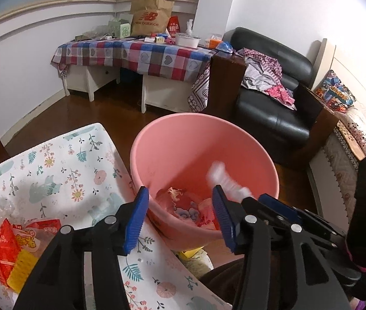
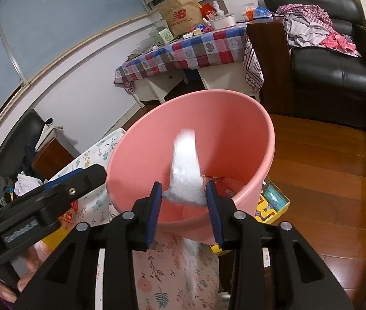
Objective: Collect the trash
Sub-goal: 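Open both tools to drop the bag and foam strip into the bucket, then move both tools back to the remaining trash on the table, then grasp the purple mask with the left tool and lift it, then grasp the orange-printed wrapper with the right tool, then carry the purple mask and orange wrapper over the pink bucket with both tools, then open both tools to drop the mask and wrapper into the bucket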
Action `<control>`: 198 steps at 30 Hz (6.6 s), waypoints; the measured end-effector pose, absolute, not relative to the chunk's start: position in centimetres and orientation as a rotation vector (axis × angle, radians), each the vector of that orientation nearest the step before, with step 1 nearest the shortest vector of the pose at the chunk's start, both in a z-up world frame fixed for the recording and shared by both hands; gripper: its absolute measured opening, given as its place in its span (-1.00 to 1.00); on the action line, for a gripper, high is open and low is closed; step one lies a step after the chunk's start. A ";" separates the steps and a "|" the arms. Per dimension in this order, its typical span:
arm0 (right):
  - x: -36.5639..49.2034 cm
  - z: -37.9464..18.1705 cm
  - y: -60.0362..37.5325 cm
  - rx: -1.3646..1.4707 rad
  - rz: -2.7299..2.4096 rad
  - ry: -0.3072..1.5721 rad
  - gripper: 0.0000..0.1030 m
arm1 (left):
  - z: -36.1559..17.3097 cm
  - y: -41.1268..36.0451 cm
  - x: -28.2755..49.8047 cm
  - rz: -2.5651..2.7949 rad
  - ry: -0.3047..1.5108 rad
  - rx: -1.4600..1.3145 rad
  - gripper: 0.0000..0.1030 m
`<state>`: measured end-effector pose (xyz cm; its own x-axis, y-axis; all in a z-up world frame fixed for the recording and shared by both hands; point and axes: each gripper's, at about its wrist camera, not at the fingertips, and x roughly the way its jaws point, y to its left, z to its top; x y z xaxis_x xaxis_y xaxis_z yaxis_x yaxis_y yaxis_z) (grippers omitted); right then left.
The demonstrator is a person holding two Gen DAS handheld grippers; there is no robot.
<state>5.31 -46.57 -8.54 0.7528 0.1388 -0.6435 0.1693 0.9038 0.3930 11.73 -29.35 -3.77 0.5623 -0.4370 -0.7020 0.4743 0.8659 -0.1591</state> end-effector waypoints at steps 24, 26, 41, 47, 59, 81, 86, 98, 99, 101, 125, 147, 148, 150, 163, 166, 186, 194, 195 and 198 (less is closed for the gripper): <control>2.3 -6.1 -39.8 0.349 0.199 0.675 -0.30 | 1.3 -19.1 7.2 -0.420 0.697 -0.065 0.09; 2.0 -6.0 -38.6 0.339 0.229 0.681 -0.30 | 1.7 -17.5 6.9 -0.398 0.686 -0.081 0.10; 1.3 -6.0 -32.8 0.285 0.369 0.735 -0.30 | 2.0 -4.4 1.6 -0.182 0.651 -0.064 0.10; 1.2 -6.2 -30.3 0.264 0.440 0.765 -0.30 | -0.3 -1.6 -1.0 -0.169 0.723 -0.036 0.10; 0.5 -6.8 -27.3 0.212 0.494 0.818 -0.30 | -5.7 -1.0 -3.9 -0.292 0.854 0.102 0.10; 1.2 -8.1 -23.9 0.203 0.541 0.905 -0.30 | -8.8 0.9 -4.4 -0.422 0.894 0.087 -0.35; 1.1 -8.0 -22.7 0.186 0.565 0.908 -0.30 | -8.8 0.0 -4.7 -0.417 0.886 0.141 -0.21; 1.8 -8.3 -21.0 0.127 0.533 0.924 -0.30 | -8.6 -0.8 -5.6 -0.433 0.850 0.176 -0.89; 1.8 -8.4 -21.0 0.122 0.529 0.923 -0.30 | -8.5 -0.5 -5.8 -0.430 0.849 0.167 -0.90; 1.9 -8.4 -21.0 0.126 0.524 0.924 -0.30 | -8.4 -0.1 -6.0 -0.418 0.842 0.154 -0.91; 2.6 -9.6 -21.2 0.128 0.501 0.912 -0.50 | -6.4 2.6 -6.1 -0.338 0.811 -0.054 -0.91; -1.1 -4.7 -23.0 0.109 0.598 0.711 -0.85 | -3.9 0.6 -5.5 -0.366 0.752 -0.071 -0.91; -1.2 -4.4 -23.2 0.108 0.595 0.700 -0.85 | -3.6 0.4 -5.4 -0.370 0.746 -0.071 -0.91; -1.4 -3.8 -23.7 0.108 0.580 0.674 -0.85 | -3.3 -0.2 -5.2 -0.376 0.736 -0.072 -0.91; -0.2 -2.8 -30.9 0.173 0.347 0.589 -0.85 | -1.4 -5.8 -1.3 -0.449 0.690 -0.101 -0.91; 0.3 -2.7 -32.8 0.185 0.298 0.578 -0.85 | -1.0 -7.7 0.0 -0.479 0.686 -0.106 -0.91; 2.8 -6.0 -42.3 0.298 0.110 0.591 -0.85 | -1.8 -24.4 7.8 -0.619 0.750 0.048 -0.91; 4.0 -7.0 -44.4 0.340 0.081 0.599 -0.85 | -3.4 -28.6 10.8 -0.622 0.831 0.077 -0.91; 4.1 -7.2 -44.6 0.349 0.080 0.605 -0.85 | -3.7 -28.9 11.2 -0.620 0.843 0.078 -0.90; 4.3 -7.7 -45.0 0.360 0.076 0.614 -0.85 | -4.4 -29.7 11.8 -0.611 0.857 0.095 -0.90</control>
<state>4.35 -45.00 -7.69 0.8165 0.1756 -0.5500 0.0363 0.9351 0.3525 11.81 -29.71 -4.39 0.4959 -0.4660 -0.7328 0.5402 0.8262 -0.1599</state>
